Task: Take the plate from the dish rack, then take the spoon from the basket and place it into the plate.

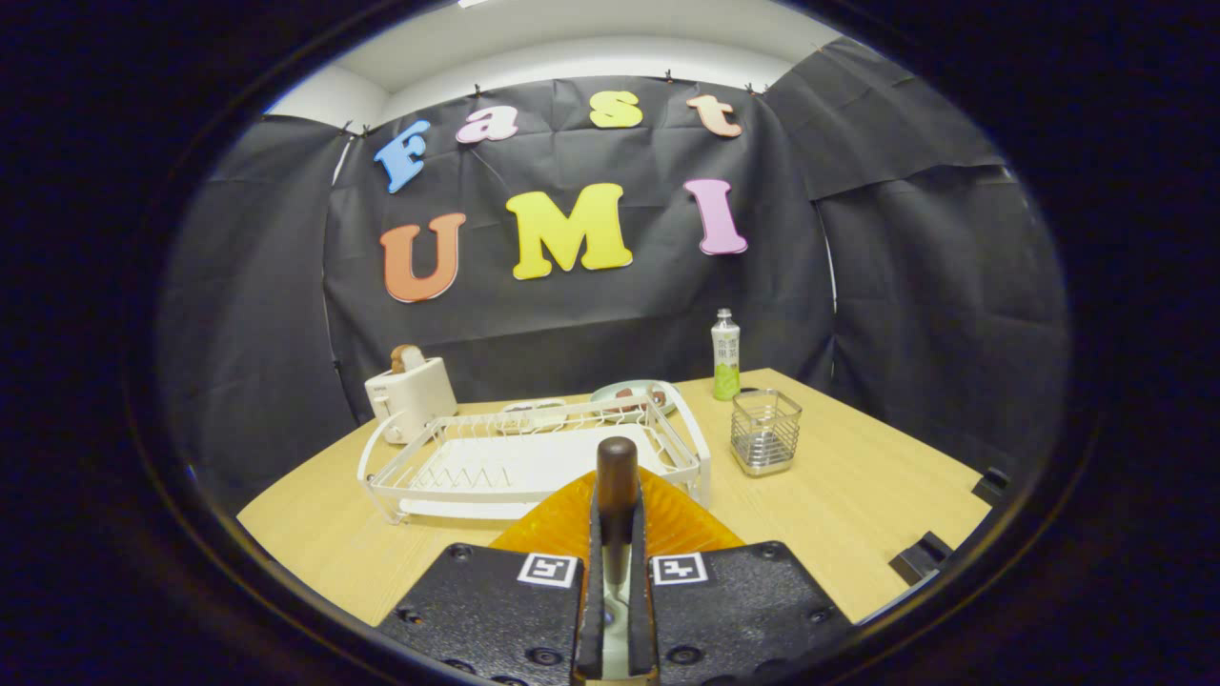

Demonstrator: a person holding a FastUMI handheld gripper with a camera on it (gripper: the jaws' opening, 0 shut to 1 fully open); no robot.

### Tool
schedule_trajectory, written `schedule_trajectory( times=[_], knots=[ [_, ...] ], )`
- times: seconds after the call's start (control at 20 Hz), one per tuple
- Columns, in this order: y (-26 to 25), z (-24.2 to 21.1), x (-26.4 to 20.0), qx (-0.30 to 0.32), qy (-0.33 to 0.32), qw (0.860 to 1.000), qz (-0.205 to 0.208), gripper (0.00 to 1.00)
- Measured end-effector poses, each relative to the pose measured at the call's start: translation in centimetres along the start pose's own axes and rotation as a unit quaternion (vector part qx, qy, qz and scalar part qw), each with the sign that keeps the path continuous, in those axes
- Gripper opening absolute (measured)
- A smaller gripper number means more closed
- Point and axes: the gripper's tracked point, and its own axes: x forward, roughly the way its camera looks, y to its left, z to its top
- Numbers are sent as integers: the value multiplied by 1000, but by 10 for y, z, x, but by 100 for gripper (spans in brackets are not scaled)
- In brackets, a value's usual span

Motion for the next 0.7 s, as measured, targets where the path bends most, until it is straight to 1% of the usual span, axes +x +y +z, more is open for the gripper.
schedule_trajectory(
  times=[0.1, 0.2, 0.3, 0.4, 0.5, 0.7],
  knots=[
    [8, -4, -1, -2, -1, 1000, 8, 16],
    [18, -3, -2, -17, -9, 1000, 17, 18],
    [21, 4, -8, -30, -29, 999, 19, 20],
    [23, 14, -18, -41, -53, 998, 15, 26],
    [24, 22, -25, -52, -66, 996, 13, 41],
    [22, 23, -38, -70, -65, 995, 14, 72]
  ],
)
